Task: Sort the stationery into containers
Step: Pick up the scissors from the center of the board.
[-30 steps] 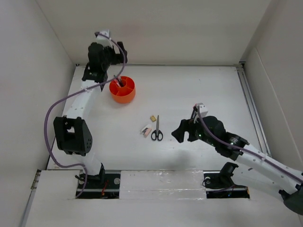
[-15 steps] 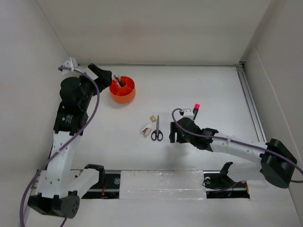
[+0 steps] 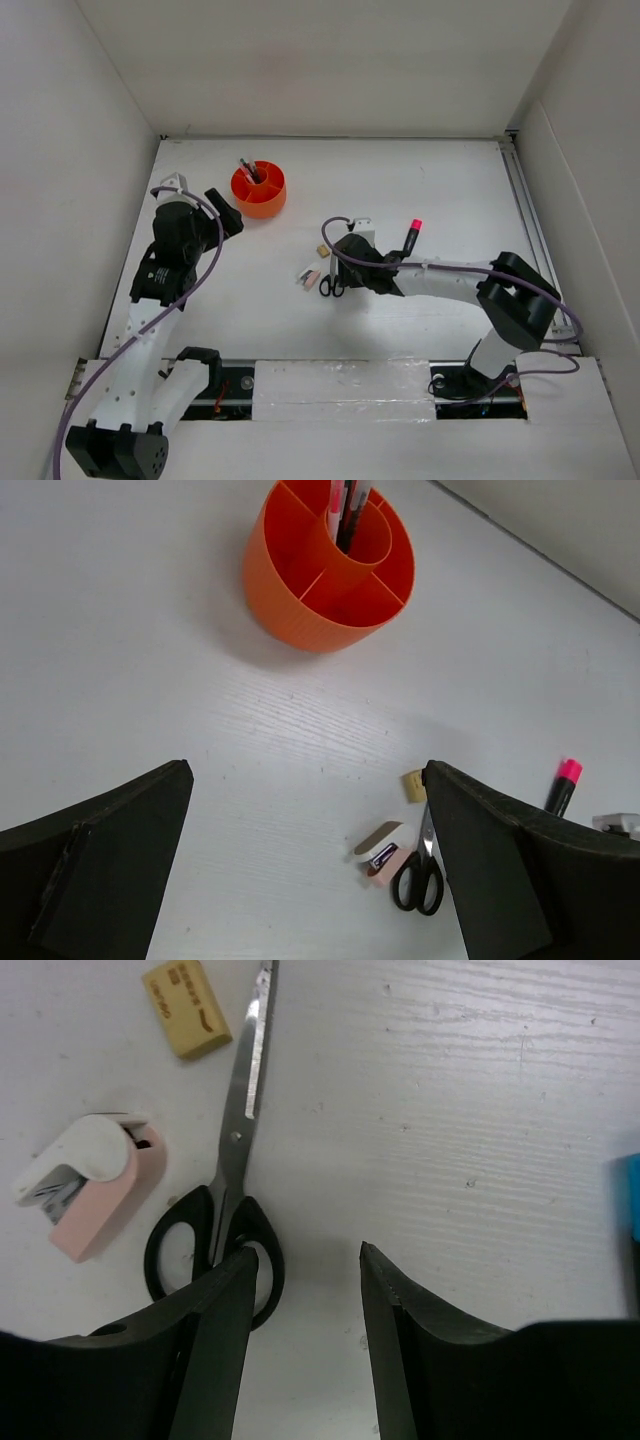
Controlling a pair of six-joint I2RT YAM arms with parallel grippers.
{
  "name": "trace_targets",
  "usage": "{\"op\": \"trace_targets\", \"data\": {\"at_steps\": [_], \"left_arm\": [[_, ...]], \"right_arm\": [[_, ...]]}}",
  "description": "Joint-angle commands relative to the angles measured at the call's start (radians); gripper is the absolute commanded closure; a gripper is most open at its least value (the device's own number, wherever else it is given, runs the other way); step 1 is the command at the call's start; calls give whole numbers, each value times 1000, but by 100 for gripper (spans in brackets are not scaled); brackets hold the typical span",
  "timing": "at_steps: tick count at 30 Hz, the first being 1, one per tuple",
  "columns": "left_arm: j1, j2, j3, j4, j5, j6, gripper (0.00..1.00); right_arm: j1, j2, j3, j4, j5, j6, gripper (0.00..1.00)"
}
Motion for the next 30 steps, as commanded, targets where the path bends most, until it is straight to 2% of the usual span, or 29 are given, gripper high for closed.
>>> {"op": "trace_targets", "data": {"at_steps": [1,13,30], "left_arm": [[5,-91,-6,35,-12,32,0],[5,-120,-15,44,31,41,0],[5,-118,-15,35,21,41,0]], "right_arm": [[10,48,61,18,18,11,49],[30,129,84,29,7,51,50],[87,138,100,-152,50,79,59]]}}
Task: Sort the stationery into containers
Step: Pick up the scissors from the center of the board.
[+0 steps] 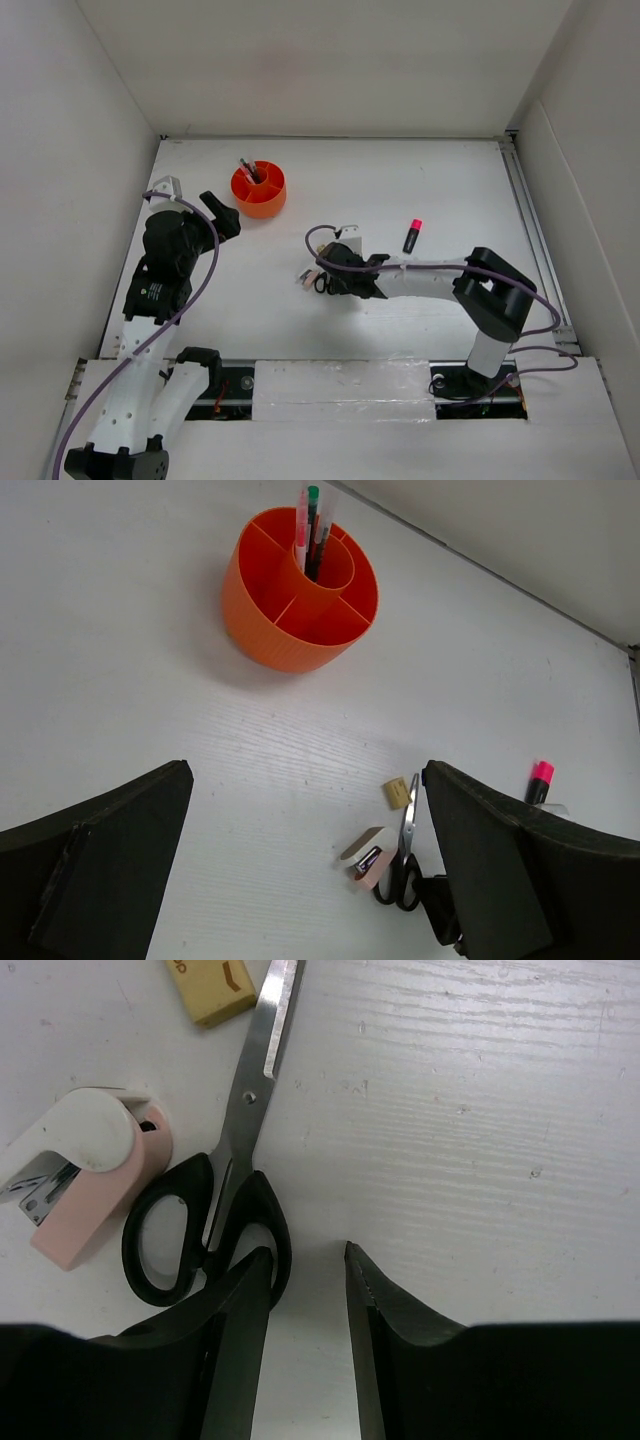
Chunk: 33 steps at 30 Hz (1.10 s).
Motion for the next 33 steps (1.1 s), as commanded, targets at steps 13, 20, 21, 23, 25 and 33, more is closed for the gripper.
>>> {"op": "trace_targets", "data": {"at_steps": [13,20,21,23,25,33], "left_arm": [[5,-4,1,18,3,12,0],[-4,-4,-9,21,26,21,0],[-4,-4,-9,21,65,21,0],[-4,-4,-19,32,121,21,0],[-4,6,-30,72,234,31,0],[-4,101,-99,236,656,8,0]], "right_arm": [[21,21,-62,2,-111,-19,91],[12,-24,-82,-1,-83,5,100],[1,-40,-82,-30,-53,5,100],[-10,-70,-82,-67,-17,16,100],[-10,-124,-82,-125,45,42,100],[-10,-340,-73,-208,139,44,100]]}}
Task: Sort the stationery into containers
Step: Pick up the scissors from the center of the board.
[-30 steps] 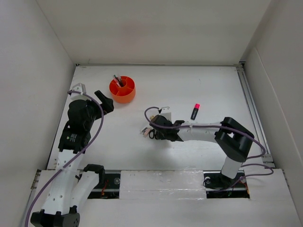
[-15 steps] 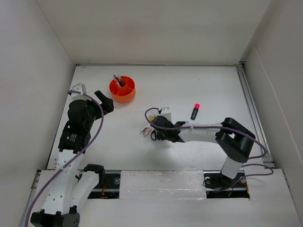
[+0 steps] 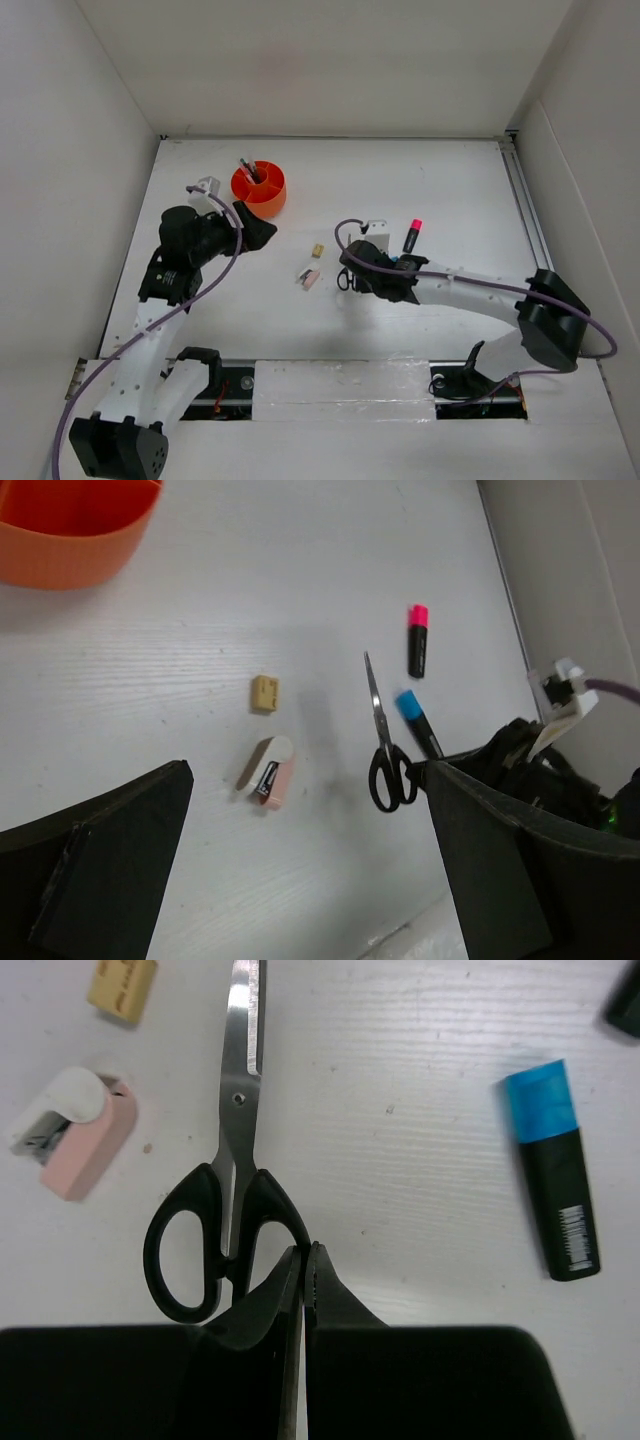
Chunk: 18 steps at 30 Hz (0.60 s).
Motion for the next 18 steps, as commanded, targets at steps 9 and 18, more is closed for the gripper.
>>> {"op": "trace_targets", "data": {"at_steps": [9,18], "left_arm": [[-2,77,-112,356,458,-150,0],[-2,155,-145,428,500,-208,0]], "right_arm": [[56,-223,45,129,6,-152,100],[141,-243,50,369,-79,-304,100]]}}
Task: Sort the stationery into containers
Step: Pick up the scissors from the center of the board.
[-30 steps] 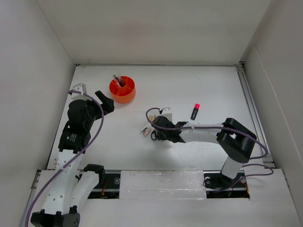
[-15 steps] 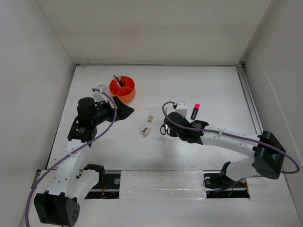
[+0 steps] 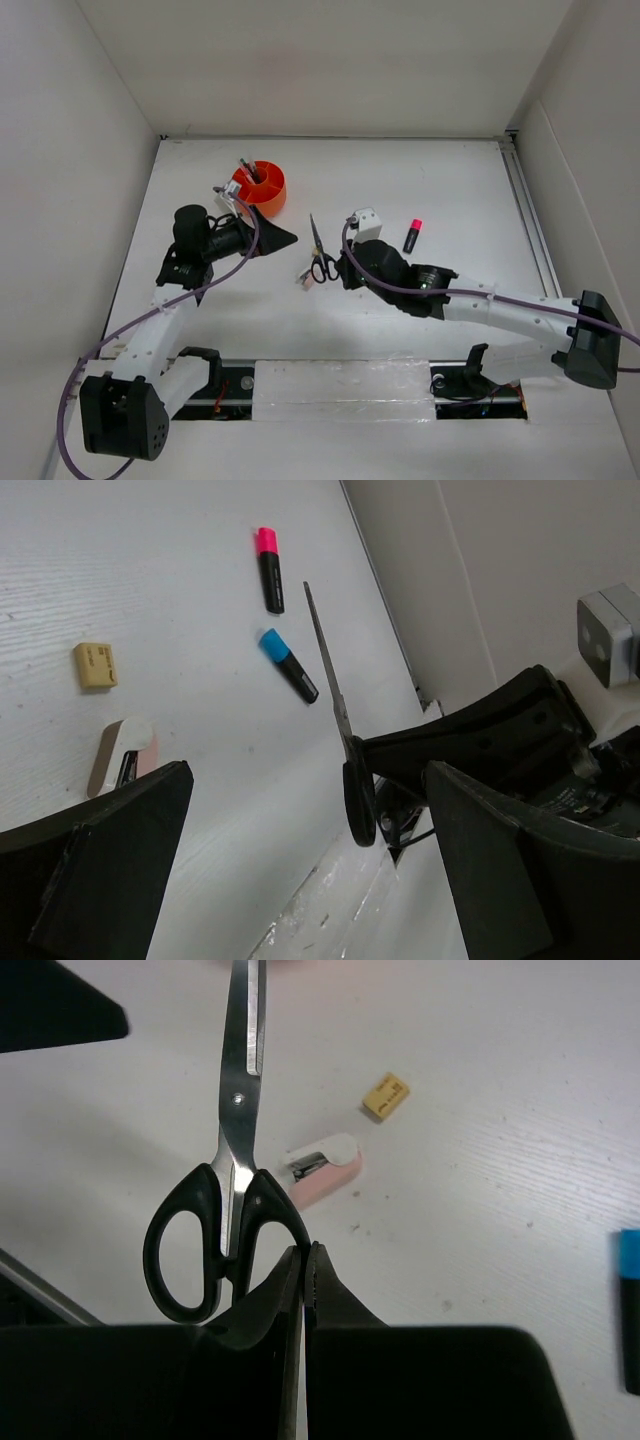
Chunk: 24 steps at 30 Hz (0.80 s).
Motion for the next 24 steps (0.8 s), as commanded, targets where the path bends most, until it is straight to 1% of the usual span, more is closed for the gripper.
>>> {"op": "trace_targets", "data": {"at_steps": [1,4,7,14,16,17,18,22,23,24], "left_arm": [[-1,6,-4,70,46,-20,0],[-1,15,-4,70,46,-20,0],[-1,15,-4,70,11,-20,0],[-1,15,7,49,-26,-20,0],[-1,15,18,26,-55,-9,2],[-1,15,18,25,-66,-9,4],[-1,15,18,12,-66,0,11],[-1,15,27,12,-77,0,26],[-1,15,27,12,-77,0,33],[-1,15,27,12,-77,0,39]], "right_arm": [[29,13,56,150,-28,-89,100],[51,58,103,150,-28,-100,100],[86,79,132,159,-28,-109,100],[109,119,166,169,-28,-129,100],[120,119,175,179,-28,-129,100],[120,119,175,179,-28,-129,100],[131,119,175,179,-28,-129,100],[131,128,185,179,-28,-129,100],[131,128,185,179,-28,-129,100],[131,138,194,179,-28,-129,100]]}}
